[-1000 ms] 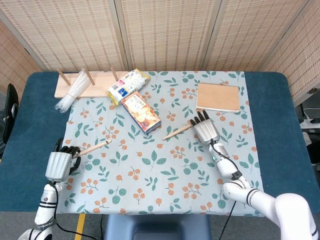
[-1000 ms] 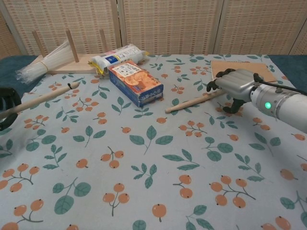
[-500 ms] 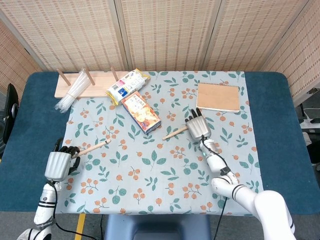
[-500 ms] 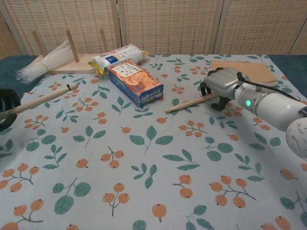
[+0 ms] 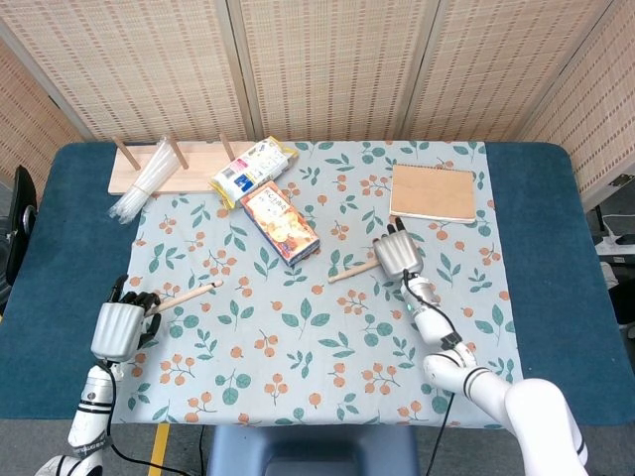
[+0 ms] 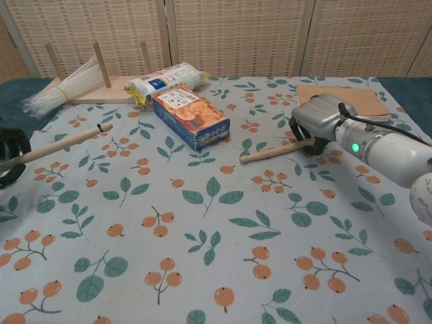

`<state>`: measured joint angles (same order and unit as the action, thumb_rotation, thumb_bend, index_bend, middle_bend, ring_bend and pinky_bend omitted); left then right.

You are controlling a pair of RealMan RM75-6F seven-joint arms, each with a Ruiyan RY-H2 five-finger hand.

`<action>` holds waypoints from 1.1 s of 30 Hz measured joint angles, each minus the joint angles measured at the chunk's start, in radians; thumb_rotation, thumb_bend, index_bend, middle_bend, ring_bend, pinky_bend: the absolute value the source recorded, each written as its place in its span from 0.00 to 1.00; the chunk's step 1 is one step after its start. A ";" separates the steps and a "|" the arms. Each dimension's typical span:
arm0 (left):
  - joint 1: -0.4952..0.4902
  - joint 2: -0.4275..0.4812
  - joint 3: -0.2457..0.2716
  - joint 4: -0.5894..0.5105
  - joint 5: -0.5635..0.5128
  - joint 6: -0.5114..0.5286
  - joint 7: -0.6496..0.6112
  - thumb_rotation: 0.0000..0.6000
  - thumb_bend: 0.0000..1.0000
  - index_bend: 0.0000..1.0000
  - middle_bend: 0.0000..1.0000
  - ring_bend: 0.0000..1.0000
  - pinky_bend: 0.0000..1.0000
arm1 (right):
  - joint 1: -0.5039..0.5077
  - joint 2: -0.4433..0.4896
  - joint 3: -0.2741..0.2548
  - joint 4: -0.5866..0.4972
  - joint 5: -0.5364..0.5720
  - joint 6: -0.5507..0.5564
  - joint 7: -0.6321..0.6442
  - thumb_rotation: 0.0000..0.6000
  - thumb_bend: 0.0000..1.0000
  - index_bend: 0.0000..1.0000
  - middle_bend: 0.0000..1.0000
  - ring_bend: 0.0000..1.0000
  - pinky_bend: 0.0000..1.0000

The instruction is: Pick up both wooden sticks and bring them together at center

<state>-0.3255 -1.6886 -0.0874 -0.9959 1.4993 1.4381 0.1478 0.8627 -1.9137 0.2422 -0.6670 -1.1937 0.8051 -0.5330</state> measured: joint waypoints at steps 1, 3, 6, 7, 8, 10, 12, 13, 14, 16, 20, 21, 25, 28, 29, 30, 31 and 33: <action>0.000 0.000 0.000 -0.001 0.000 0.000 0.001 1.00 0.50 0.85 0.84 0.49 0.16 | -0.002 0.000 -0.003 -0.001 -0.002 0.004 -0.002 1.00 0.30 0.70 0.57 0.31 0.17; 0.000 0.001 0.000 -0.002 0.000 -0.001 0.001 1.00 0.50 0.85 0.84 0.49 0.16 | -0.004 0.000 -0.006 -0.002 -0.003 0.007 -0.004 1.00 0.30 0.74 0.60 0.34 0.18; 0.000 0.002 0.000 -0.002 -0.001 -0.001 0.002 1.00 0.50 0.85 0.84 0.49 0.16 | -0.006 0.001 -0.008 -0.004 -0.004 0.010 -0.005 1.00 0.30 0.90 0.72 0.46 0.22; 0.000 0.003 -0.002 -0.002 -0.002 -0.001 0.002 1.00 0.50 0.86 0.84 0.49 0.16 | -0.009 0.003 -0.009 -0.008 -0.007 0.018 -0.003 1.00 0.30 0.96 0.78 0.51 0.25; -0.001 0.006 -0.006 -0.003 -0.005 -0.002 0.003 1.00 0.50 0.86 0.84 0.49 0.16 | -0.012 0.006 -0.010 -0.013 -0.010 0.028 0.000 1.00 0.30 0.99 0.81 0.54 0.26; -0.004 0.011 -0.010 -0.007 -0.009 -0.005 0.005 1.00 0.50 0.86 0.84 0.49 0.16 | -0.025 0.017 -0.013 -0.033 -0.018 0.060 0.010 1.00 0.30 1.00 0.85 0.59 0.28; -0.007 0.017 -0.016 -0.012 -0.015 -0.011 0.006 1.00 0.50 0.86 0.84 0.49 0.16 | -0.037 0.034 -0.015 -0.060 -0.024 0.085 0.019 1.00 0.30 1.00 0.86 0.60 0.28; -0.009 0.019 -0.019 -0.014 -0.018 -0.015 0.006 1.00 0.50 0.86 0.84 0.50 0.16 | -0.046 0.048 -0.017 -0.081 -0.027 0.096 0.024 1.00 0.30 1.00 0.86 0.60 0.28; -0.011 0.022 -0.022 -0.018 -0.023 -0.021 0.003 1.00 0.50 0.86 0.84 0.50 0.16 | -0.052 0.058 -0.019 -0.099 -0.030 0.103 0.028 1.00 0.30 1.00 0.87 0.60 0.28; -0.014 0.029 -0.031 -0.027 -0.037 -0.036 -0.006 1.00 0.50 0.86 0.85 0.50 0.16 | -0.069 0.086 -0.022 -0.149 -0.034 0.120 0.041 1.00 0.30 1.00 0.87 0.60 0.28; -0.025 0.059 -0.061 -0.063 -0.082 -0.083 -0.042 1.00 0.50 0.86 0.85 0.50 0.16 | -0.109 0.146 -0.031 -0.274 -0.044 0.157 0.077 1.00 0.30 1.00 0.87 0.60 0.29; -0.027 0.066 -0.067 -0.074 -0.091 -0.092 -0.050 1.00 0.50 0.86 0.85 0.51 0.16 | -0.119 0.161 -0.034 -0.309 -0.047 0.166 0.089 1.00 0.30 1.00 0.87 0.60 0.29; -0.032 0.097 -0.085 -0.145 -0.116 -0.116 -0.076 1.00 0.50 0.86 0.85 0.52 0.17 | -0.167 0.224 -0.041 -0.484 -0.054 0.202 0.171 1.00 0.30 1.00 0.87 0.60 0.29; -0.036 0.116 -0.090 -0.223 -0.116 -0.117 -0.076 1.00 0.50 0.87 0.85 0.52 0.17 | -0.188 0.238 -0.040 -0.570 -0.056 0.215 0.266 1.00 0.30 1.00 0.88 0.60 0.29; -0.038 0.124 -0.091 -0.259 -0.115 -0.117 -0.073 1.00 0.50 0.87 0.85 0.52 0.18 | -0.193 0.237 -0.039 -0.588 -0.057 0.217 0.298 1.00 0.30 1.00 0.88 0.60 0.29; -0.040 0.130 -0.092 -0.289 -0.115 -0.118 -0.070 1.00 0.50 0.87 0.85 0.53 0.18 | -0.196 0.235 -0.039 -0.604 -0.059 0.216 0.329 1.00 0.30 1.00 0.88 0.60 0.29; -0.043 0.137 -0.094 -0.320 -0.115 -0.119 -0.065 1.00 0.50 0.87 0.85 0.53 0.18 | -0.198 0.228 -0.039 -0.626 -0.061 0.214 0.368 1.00 0.30 1.00 0.88 0.60 0.29; -0.050 0.155 -0.099 -0.397 -0.117 -0.126 -0.044 1.00 0.50 0.87 0.85 0.53 0.18 | -0.198 0.210 -0.036 -0.656 -0.063 0.209 0.414 1.00 0.30 1.00 0.88 0.60 0.29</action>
<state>-0.3759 -1.5338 -0.1861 -1.3927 1.3822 1.3121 0.1038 0.6650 -1.7039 0.2059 -1.3227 -1.2567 1.0146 -0.1187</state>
